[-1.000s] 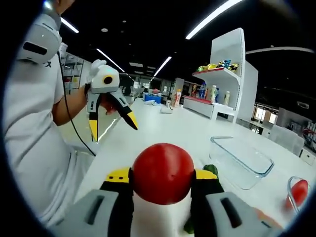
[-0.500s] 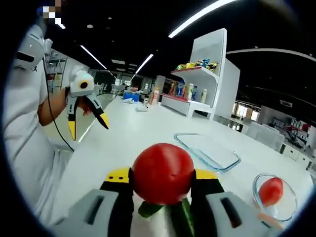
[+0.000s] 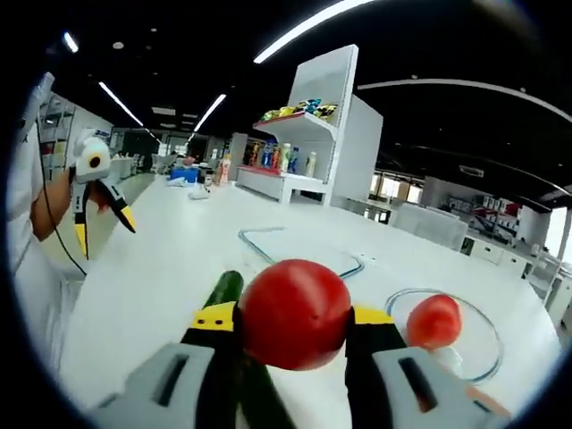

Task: Sort the scattered tomatoes and cucumbers on the table and place them into their respective storage containers

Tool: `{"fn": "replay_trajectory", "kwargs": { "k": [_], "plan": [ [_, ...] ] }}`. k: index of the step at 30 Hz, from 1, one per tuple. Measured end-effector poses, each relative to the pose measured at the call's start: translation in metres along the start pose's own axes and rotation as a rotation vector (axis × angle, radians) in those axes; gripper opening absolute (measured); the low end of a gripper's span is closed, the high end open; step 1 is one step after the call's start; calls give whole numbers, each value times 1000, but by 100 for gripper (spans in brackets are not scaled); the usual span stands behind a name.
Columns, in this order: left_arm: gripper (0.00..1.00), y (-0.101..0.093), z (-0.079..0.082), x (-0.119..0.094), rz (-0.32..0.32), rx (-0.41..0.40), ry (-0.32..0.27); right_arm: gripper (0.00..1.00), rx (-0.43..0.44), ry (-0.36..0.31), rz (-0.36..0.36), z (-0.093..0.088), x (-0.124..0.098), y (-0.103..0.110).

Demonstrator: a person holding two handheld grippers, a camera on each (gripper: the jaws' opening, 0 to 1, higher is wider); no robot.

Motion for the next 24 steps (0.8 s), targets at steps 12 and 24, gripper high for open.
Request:
{"fn": "replay_trajectory", "kwargs": {
  "k": [12,24],
  "plan": [
    [63,0,-1,-1,5,-7,-2,44,36,-4,-281,2,-15,-49],
    [63,-6,6,-3,-5,11,-20,44,33,27,-424,0,-21,-76]
  ]
}}
Point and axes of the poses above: the point that each gripper's makers call its tool centre point, and the gripper's own axes: x roughly forward along the fingers, y roughly to its left, z roughly out of its top, the point moved 8 cm from there along -x, roughly backward along the fingers
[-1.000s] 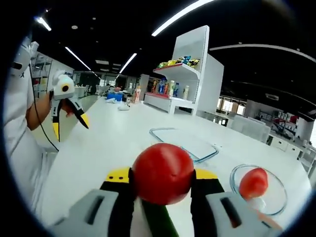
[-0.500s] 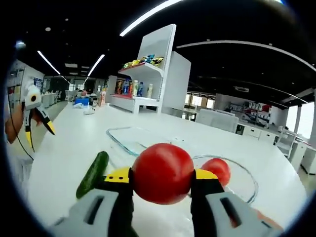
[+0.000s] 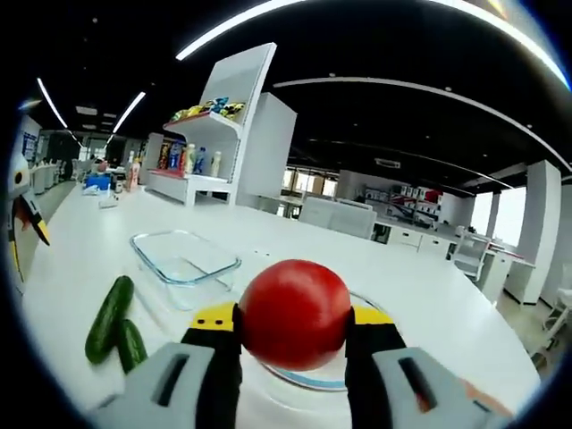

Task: Sort the scattered tomatoes and cucumbers on the table and place them into their respective storage containers

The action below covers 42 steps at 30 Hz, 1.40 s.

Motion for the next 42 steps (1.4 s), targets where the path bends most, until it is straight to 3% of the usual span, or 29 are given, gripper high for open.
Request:
{"fn": "replay_trajectory", "kwargs": {
  "k": [9,14,19,35,42],
  "plan": [
    [63,3,0,0,7,4,8,44,73,19,-29,-8,9,-21],
    [63,0,0,1,1,13,8,44,67,66,-73,-14,16,-30],
    [63,2,-2,1,8,12,12,44,80,86,-67,-19,26,-42],
    [63,1,-1,4,6,24,22,44,68,147,-47,-20,33,-45],
    [63,3,-4,2,15,18,30,44,35,219,-21,-19,36,-47]
  ]
}}
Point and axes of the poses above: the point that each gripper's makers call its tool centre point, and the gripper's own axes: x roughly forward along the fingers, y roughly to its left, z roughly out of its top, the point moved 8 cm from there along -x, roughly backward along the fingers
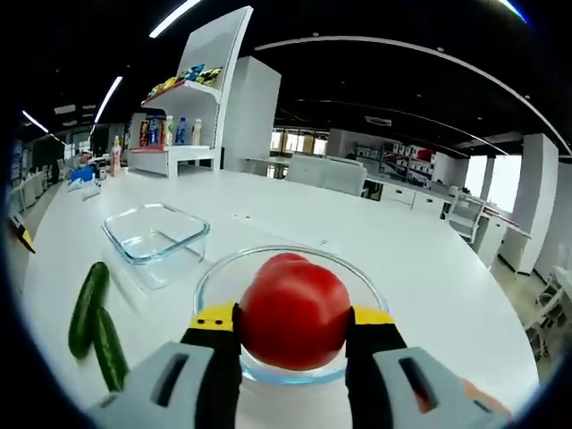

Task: Sort the scattered tomatoes and cucumbers on the table and place them into their respective storage containers

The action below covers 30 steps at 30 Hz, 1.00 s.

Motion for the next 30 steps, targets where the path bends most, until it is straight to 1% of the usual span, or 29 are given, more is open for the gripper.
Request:
{"fn": "replay_trajectory", "kwargs": {
  "k": [2,6,7,14,21,24,26,27,28,29,30],
  "plan": [
    [63,0,0,1,-2,-4,0,44,-8,6,4,-2,-4,3],
    [63,-3,0,4,-15,3,4,44,-23,22,7,-4,-2,2],
    [63,-3,0,4,-16,5,6,44,-30,26,14,-4,-2,5],
    [63,-2,2,5,-17,10,6,40,-27,37,23,-5,2,6],
    [63,-1,0,3,-9,4,14,37,-18,34,27,-6,5,6],
    [63,0,1,3,-8,3,8,33,-9,26,17,-6,5,4],
    [63,-1,1,3,-12,5,6,29,-15,14,9,-4,3,3],
    [63,-1,1,4,-14,8,7,24,-27,0,1,-2,2,2],
    [63,-1,1,4,-15,9,9,13,-27,-20,-10,1,0,0],
    [63,-1,1,4,-17,9,10,8,-27,-40,-20,4,-1,-3],
    [63,-2,0,4,-18,10,12,10,-27,-60,-30,7,-2,-5]
  ]
}}
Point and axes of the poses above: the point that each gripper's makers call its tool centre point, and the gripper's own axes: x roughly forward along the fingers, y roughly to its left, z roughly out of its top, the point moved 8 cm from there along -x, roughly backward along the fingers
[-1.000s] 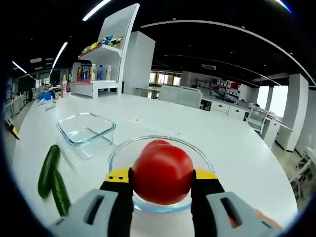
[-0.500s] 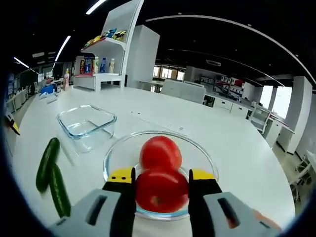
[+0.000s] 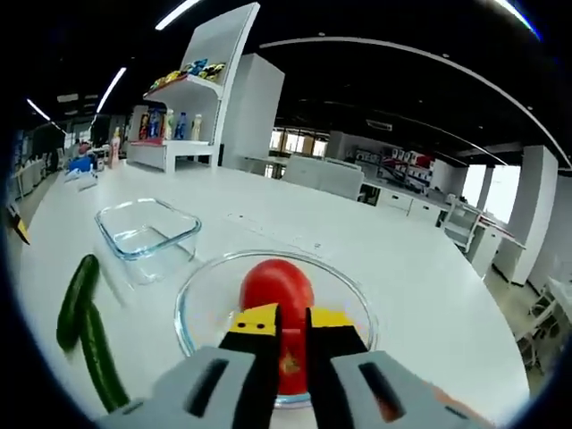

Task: Sort the scattered tomatoes and cucumbers on the table and place them into their respective storage containers

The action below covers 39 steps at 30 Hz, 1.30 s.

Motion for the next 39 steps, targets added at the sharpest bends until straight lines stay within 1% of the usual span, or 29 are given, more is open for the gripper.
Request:
{"fn": "replay_trajectory", "kwargs": {
  "k": [1,2,3,5,11,12,16,22,27,29,32,33,39],
  "plan": [
    [63,0,0,0,0,-2,0,17,43,-34,24,4,-1,1],
    [63,0,0,0,1,-3,-1,22,85,-54,33,5,-2,-1],
    [63,0,0,0,0,-4,-3,23,102,-60,20,3,-2,-5],
    [63,0,0,1,-1,-5,-5,19,86,-60,2,4,-6,-7],
    [63,-1,-1,1,-1,-5,-6,21,95,-61,10,3,-6,-5],
    [63,-1,-2,0,0,-6,-6,21,92,-59,18,1,-12,7],
    [63,-1,-3,-1,4,-8,-3,22,83,-55,24,-1,-17,15],
    [63,0,-2,-2,13,-10,-4,25,88,-66,54,-2,-30,28],
    [63,-1,0,0,7,-4,-5,29,55,-57,90,-6,-42,39],
    [63,-1,0,0,5,-2,-4,29,50,-66,102,-4,-43,32],
    [63,-1,0,1,7,-2,-3,29,42,-93,125,-1,-51,37],
    [63,-1,0,1,7,-2,-3,30,15,-95,129,0,-53,39],
    [63,-1,3,1,6,1,-10,33,-6,-98,163,0,-62,48]
  ]
}}
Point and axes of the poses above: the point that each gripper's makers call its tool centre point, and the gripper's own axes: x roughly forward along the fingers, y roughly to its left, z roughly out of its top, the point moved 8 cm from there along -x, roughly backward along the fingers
